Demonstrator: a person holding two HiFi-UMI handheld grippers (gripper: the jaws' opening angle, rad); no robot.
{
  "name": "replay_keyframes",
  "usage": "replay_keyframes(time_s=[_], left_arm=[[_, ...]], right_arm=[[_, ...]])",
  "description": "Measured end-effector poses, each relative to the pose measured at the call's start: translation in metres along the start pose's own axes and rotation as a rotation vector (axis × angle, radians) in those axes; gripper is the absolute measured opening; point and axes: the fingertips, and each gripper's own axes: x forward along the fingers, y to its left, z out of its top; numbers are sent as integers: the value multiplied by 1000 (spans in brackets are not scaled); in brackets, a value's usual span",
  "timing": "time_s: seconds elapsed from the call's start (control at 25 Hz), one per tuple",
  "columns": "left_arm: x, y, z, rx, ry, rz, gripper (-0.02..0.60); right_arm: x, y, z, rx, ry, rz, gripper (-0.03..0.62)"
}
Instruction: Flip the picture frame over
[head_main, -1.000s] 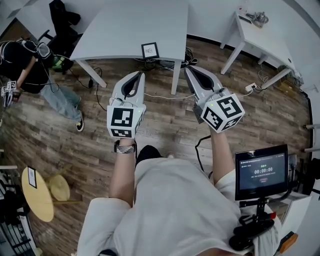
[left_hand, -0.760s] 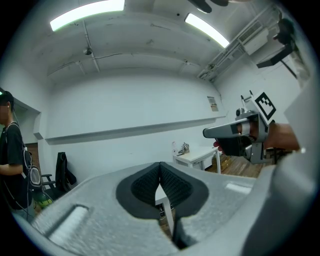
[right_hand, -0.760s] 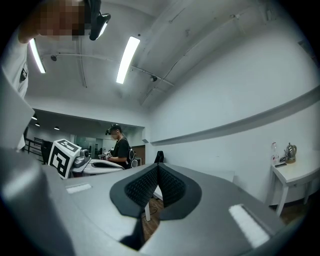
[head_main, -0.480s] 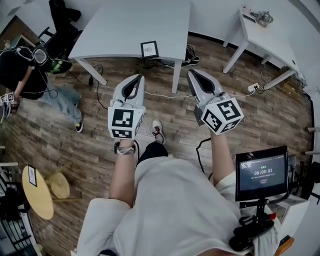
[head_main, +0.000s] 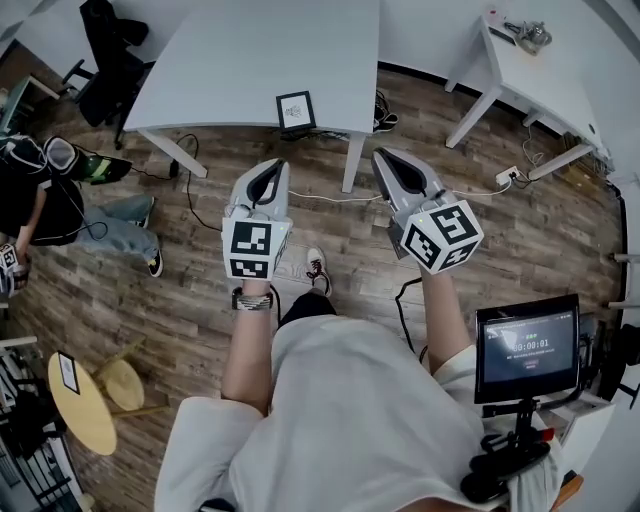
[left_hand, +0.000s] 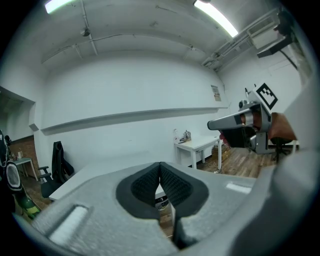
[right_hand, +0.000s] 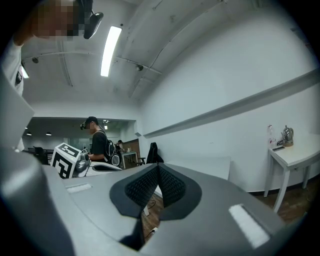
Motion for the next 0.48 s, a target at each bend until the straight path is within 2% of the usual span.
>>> replay_keyframes(time_s=[0.2, 0.4, 0.48], left_arm=[[54, 39, -14, 31, 64, -12, 3], [67, 44, -28, 58, 101, -31, 5], [101, 66, -42, 53, 133, -47, 9]], right_arm=[[61, -32, -6, 22, 30, -9, 2], [74, -37, -12, 34, 39, -21, 2], [111, -61, -21, 50, 63, -37, 2]])
